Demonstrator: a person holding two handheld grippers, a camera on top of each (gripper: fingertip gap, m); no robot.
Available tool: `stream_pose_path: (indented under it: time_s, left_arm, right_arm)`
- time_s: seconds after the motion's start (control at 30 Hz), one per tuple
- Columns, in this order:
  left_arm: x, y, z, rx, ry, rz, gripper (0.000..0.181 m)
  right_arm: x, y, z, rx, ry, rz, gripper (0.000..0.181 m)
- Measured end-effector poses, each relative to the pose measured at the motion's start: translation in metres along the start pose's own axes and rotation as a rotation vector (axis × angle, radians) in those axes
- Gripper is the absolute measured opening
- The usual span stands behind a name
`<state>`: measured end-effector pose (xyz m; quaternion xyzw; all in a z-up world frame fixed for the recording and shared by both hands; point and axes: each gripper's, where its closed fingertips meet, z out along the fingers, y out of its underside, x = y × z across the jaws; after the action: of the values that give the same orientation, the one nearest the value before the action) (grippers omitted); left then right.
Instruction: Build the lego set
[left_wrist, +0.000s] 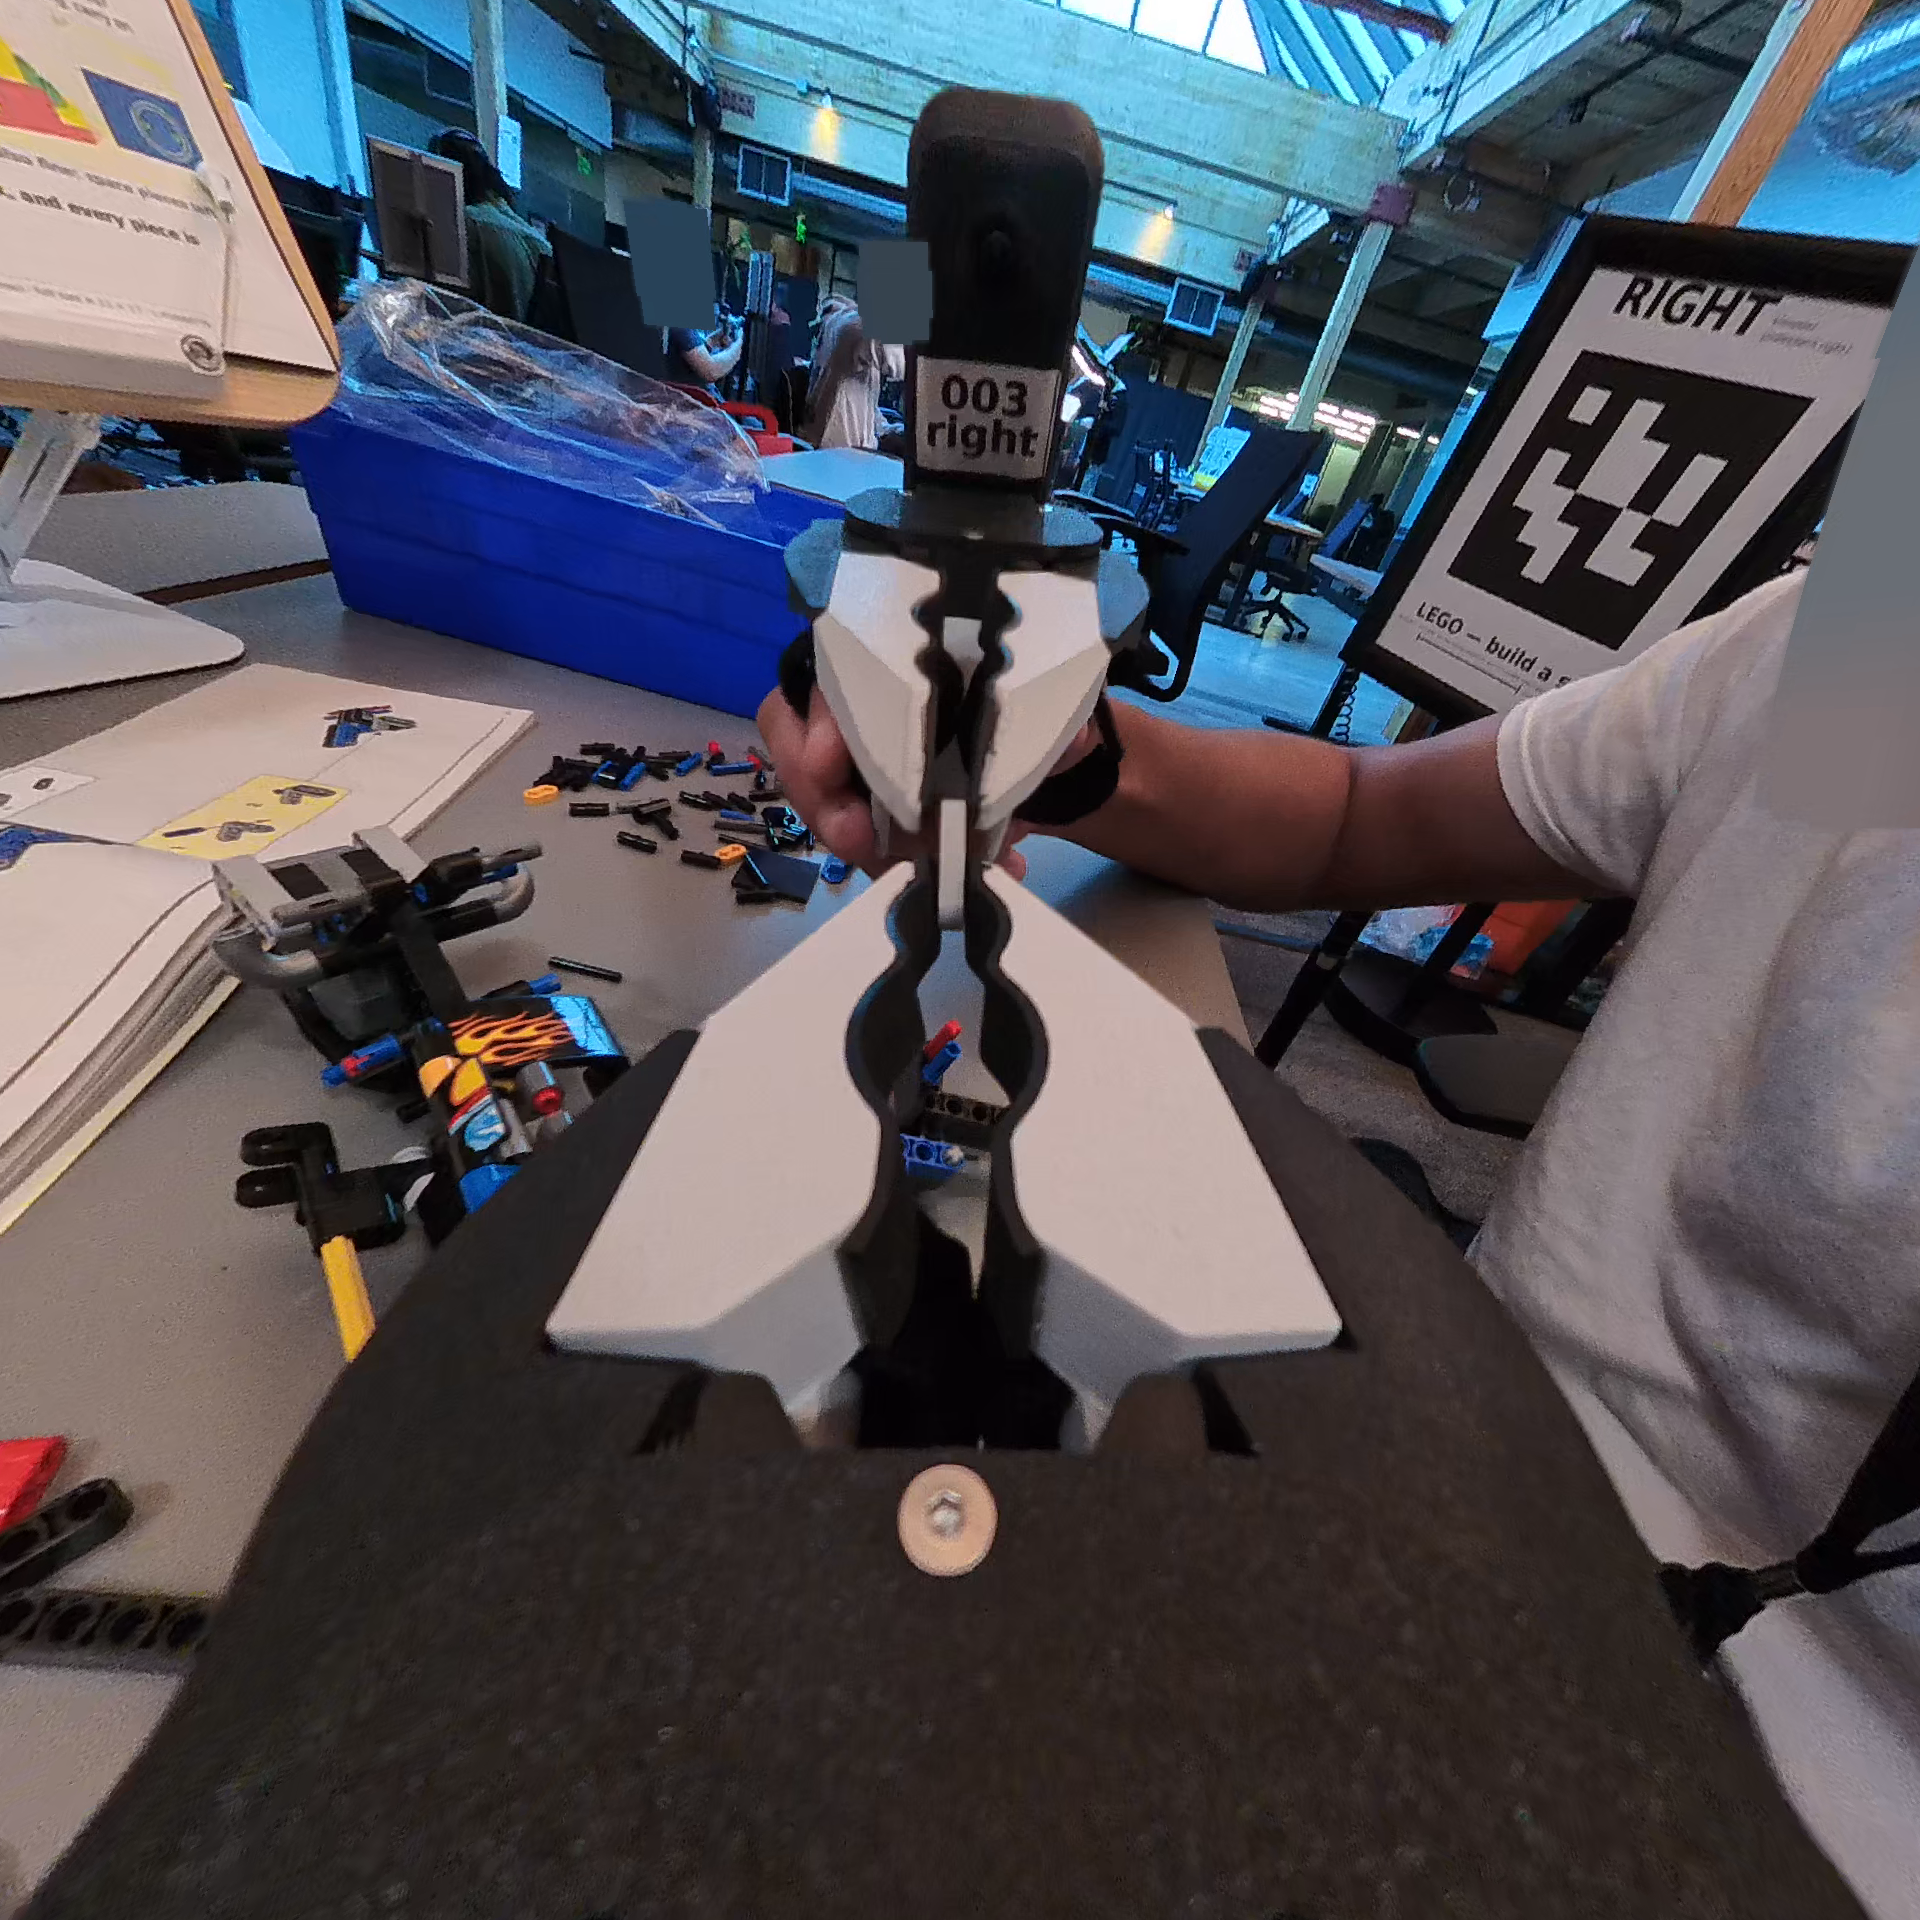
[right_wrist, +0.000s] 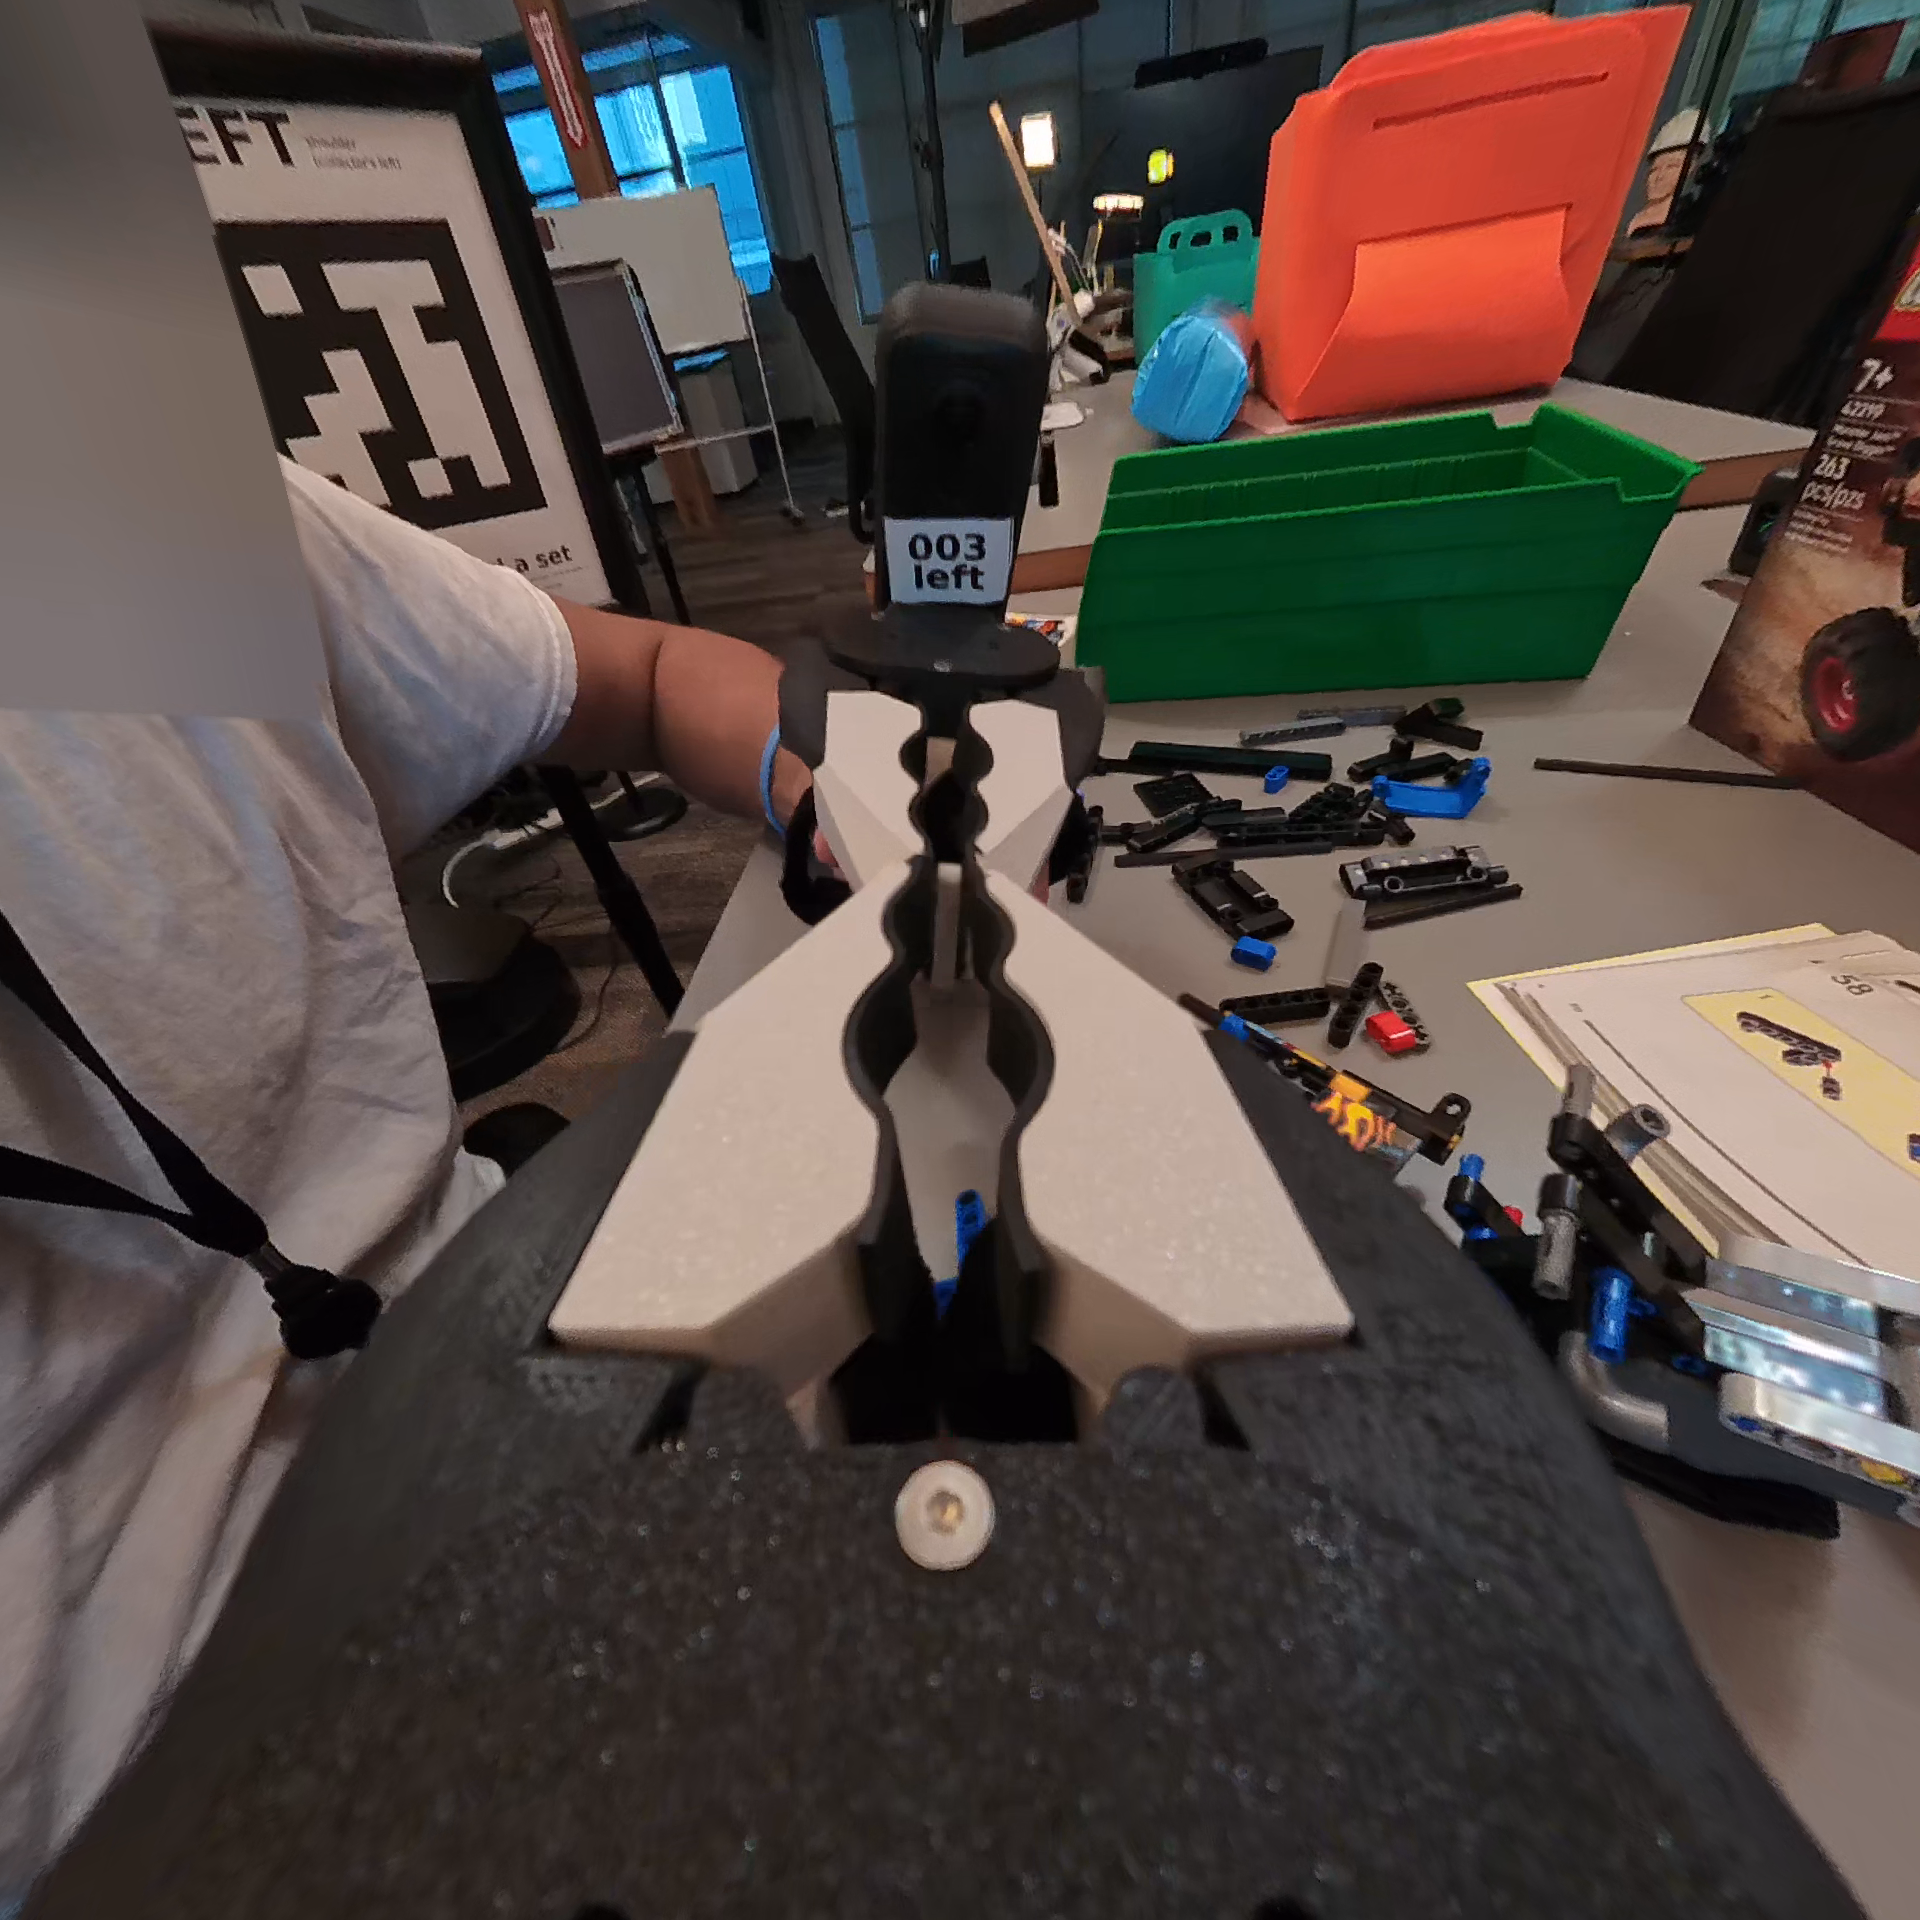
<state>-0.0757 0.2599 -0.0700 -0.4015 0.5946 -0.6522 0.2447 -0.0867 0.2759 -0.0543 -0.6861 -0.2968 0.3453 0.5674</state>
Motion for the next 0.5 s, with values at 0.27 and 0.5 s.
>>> stream_pose_path:
  time_s: [0.27,0.5]
  left_arm:
    - [-0.004,-0.0026,-0.0001,0.012,-0.022,-0.005,0.004]
    - [-0.0069,-0.0021,-0.0003,0.018,-0.029,-0.021,0.003]
  right_arm:
    - [0.0037,0.0008,0.0044,0.023,0.011,0.028,0.003]
    - [0.0076,0.0013,0.0059,0.032,0.028,0.036,0.003]
